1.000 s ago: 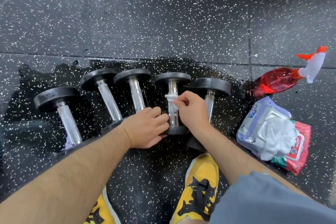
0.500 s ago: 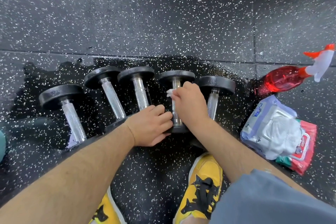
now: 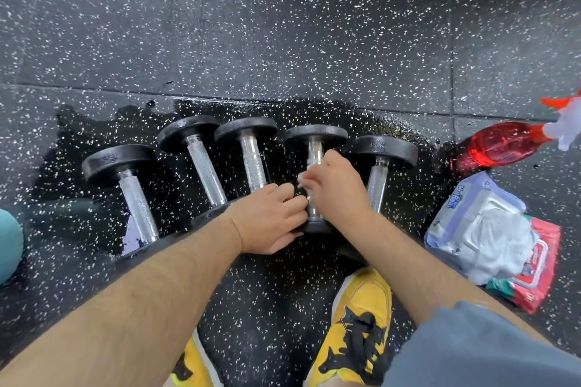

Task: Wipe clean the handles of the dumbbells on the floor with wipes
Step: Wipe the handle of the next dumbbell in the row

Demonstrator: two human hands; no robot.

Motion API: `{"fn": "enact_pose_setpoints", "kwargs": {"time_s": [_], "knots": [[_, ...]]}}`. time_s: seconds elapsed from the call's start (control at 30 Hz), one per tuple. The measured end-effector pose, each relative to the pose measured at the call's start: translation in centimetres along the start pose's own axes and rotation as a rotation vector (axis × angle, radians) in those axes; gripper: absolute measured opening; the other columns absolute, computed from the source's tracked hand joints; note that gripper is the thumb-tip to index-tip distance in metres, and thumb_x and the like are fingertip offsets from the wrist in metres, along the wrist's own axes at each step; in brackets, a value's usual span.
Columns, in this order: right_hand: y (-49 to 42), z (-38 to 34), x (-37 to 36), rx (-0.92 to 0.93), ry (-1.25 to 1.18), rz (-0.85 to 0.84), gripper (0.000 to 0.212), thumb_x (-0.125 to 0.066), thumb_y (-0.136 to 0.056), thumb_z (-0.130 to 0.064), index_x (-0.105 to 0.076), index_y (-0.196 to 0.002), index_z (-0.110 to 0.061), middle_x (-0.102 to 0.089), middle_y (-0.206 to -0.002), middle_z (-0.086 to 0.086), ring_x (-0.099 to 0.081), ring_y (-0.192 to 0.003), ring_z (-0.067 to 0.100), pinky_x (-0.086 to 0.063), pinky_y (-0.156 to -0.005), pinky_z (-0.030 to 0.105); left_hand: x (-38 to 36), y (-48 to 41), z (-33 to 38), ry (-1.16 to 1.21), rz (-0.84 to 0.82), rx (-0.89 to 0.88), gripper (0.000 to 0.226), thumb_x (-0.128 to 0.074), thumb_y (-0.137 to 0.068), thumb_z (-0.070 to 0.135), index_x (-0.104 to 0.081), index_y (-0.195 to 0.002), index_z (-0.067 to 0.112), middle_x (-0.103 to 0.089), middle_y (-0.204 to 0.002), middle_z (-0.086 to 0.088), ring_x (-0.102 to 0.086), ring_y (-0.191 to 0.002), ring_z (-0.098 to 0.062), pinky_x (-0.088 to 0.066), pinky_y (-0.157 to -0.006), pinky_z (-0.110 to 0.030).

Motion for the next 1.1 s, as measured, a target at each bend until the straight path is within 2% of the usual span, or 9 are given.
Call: {"fn": "enact_pose_setpoints", "kwargs": {"time_s": [0.1, 0.27, 0.33, 0.53, 0.63, 0.7, 0.77, 0.9, 1.1], "knots": [[-0.2, 0.3, 0.5, -0.055, -0.063, 0.038, 0.02, -0.061, -0.099, -0.026, -0.076, -0.097, -0.013, -0.043, -0.088, -0.003, -0.047, -0.08, 0.015, -0.048, -0.072, 0.033, -0.1, 0.1, 0.0, -0.002, -0.01, 0.0, 0.03, -0.064, -0.092, 0.044, -0.059, -0.092, 0.014, -0.051, -0.09, -0.002, -0.039, -0.08, -0.023, -0.045, -0.065, -0.037], [0.9, 0.5, 0.3, -0.038, -0.105, -0.056, 0.015, -0.066, -0.096, -0.027, -0.076, -0.098, -0.016, -0.043, -0.089, -0.003, -0.05, -0.082, 0.016, -0.049, -0.076, 0.033, -0.1, 0.0, 0.0, -0.013, -0.028, -0.012, 0.03, -0.064, -0.09, 0.045, -0.059, -0.091, 0.015, -0.051, -0.089, -0.001, -0.04, -0.079, -0.022, -0.045, -0.064, -0.036], [-0.5, 0.9, 0.9, -0.053, -0.103, -0.024, 0.013, -0.066, -0.096, -0.023, -0.069, -0.088, -0.014, -0.044, -0.093, -0.002, -0.052, -0.082, 0.017, -0.05, -0.078, 0.036, 0.0, -0.2, -0.1, -0.001, -0.026, -0.005, 0.03, -0.063, -0.089, 0.044, -0.058, -0.09, 0.015, -0.051, -0.089, -0.002, -0.039, -0.079, -0.023, -0.046, -0.064, -0.037], [1.7, 1.2, 0.3, -0.111, -0.128, 0.0, 0.026, -0.06, -0.099, -0.013, -0.052, -0.075, -0.019, -0.042, -0.085, -0.009, -0.046, -0.071, 0.004, -0.046, -0.071, 0.022, -0.3, 0.1, 0.2, -0.017, -0.052, -0.014, 0.031, -0.056, -0.089, 0.046, -0.059, -0.09, 0.015, -0.051, -0.09, -0.001, -0.041, -0.08, -0.022, -0.047, -0.065, -0.037], [1.3, 2.2, 0.2, -0.205, -0.153, -0.02, 0.023, -0.06, -0.099, -0.011, -0.054, -0.079, -0.021, -0.046, -0.082, -0.014, -0.046, -0.069, -0.003, -0.035, -0.058, 0.012, 0.0, -0.1, -0.1, -0.033, -0.06, -0.005, 0.034, -0.047, -0.091, 0.047, -0.06, -0.092, 0.016, -0.051, -0.09, -0.001, -0.04, -0.08, -0.022, -0.047, -0.065, -0.036], [0.6, 2.8, 0.7, -0.282, -0.257, 0.011, 0.019, -0.06, -0.099, -0.012, -0.058, -0.081, -0.017, -0.055, -0.081, -0.013, -0.05, -0.07, -0.001, -0.033, -0.057, 0.014, 0.0, 0.0, 0.0, -0.027, -0.055, -0.006, 0.033, -0.046, -0.093, 0.046, -0.059, -0.092, 0.016, -0.051, -0.09, -0.001, -0.037, -0.08, -0.022, -0.047, -0.065, -0.036], [1.1, 3.2, 0.6, -0.322, -0.339, 0.03, 0.019, -0.061, -0.098, -0.012, -0.06, -0.08, -0.017, -0.06, -0.079, -0.008, -0.053, -0.071, 0.005, -0.039, -0.058, 0.02, -0.1, 0.0, 0.2, -0.029, -0.049, -0.01, 0.031, -0.05, -0.092, 0.046, -0.059, -0.091, 0.016, -0.051, -0.09, -0.001, -0.036, -0.08, -0.021, -0.046, -0.065, -0.036], [2.3, 3.7, 0.2, -0.332, -0.369, -0.094, 0.013, -0.062, -0.095, -0.011, -0.063, -0.083, -0.013, -0.063, -0.08, -0.003, -0.053, -0.072, 0.01, -0.041, -0.06, 0.022, -0.2, -0.1, 0.0, -0.038, -0.066, -0.009, 0.031, -0.052, -0.092, 0.047, -0.058, -0.09, 0.016, -0.05, -0.089, 0.0, -0.037, -0.08, -0.021, -0.047, -0.066, -0.036], [1.6, 3.9, 0.2, -0.331, -0.413, -0.076, 0.015, -0.06, -0.094, -0.007, -0.061, -0.081, -0.014, -0.057, -0.076, -0.005, -0.049, -0.068, 0.011, -0.041, -0.061, 0.025, -0.1, -0.2, 0.2, -0.037, -0.069, -0.01, 0.034, -0.044, -0.093, 0.046, -0.059, -0.09, 0.016, -0.051, -0.089, 0.0, -0.038, -0.078, -0.021, -0.047, -0.065, -0.036]]}}
Point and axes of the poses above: each hand's wrist, its own y-axis away from the middle knuckle, its own x-axis out of the back of the hand, z = x × y, the point moved 6 cm from there along -y, towards the middle knuckle
